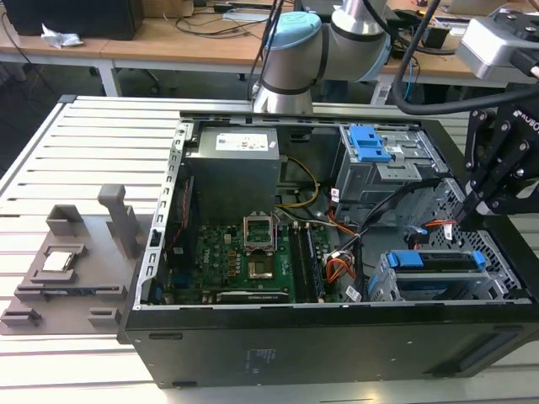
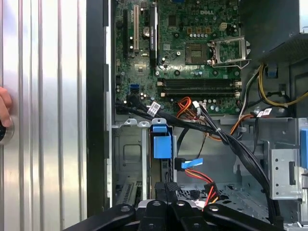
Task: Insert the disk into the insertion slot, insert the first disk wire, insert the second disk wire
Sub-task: 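Insert the disk into the insertion slot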
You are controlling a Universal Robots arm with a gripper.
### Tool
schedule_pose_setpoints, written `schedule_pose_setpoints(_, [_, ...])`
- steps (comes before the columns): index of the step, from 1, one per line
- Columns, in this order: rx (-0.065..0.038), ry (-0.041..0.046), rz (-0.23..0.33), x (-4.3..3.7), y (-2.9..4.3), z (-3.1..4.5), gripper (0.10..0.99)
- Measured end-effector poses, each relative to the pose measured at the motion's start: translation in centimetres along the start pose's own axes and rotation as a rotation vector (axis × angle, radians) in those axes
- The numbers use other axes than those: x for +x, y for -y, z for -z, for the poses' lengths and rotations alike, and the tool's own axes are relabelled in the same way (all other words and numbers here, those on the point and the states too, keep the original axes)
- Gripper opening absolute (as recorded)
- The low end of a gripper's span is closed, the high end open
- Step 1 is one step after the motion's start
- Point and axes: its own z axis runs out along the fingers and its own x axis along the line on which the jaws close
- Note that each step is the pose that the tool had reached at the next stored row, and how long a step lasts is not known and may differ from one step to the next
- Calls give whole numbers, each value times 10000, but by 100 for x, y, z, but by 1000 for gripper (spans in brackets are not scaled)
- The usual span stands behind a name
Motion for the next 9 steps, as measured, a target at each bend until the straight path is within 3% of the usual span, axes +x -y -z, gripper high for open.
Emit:
schedule_pose_setpoints(4, [0, -26, 1, -46, 135, -1, 106])
schedule_pose_setpoints(9, [-1, -28, 0, -48, 157, -56, 106])
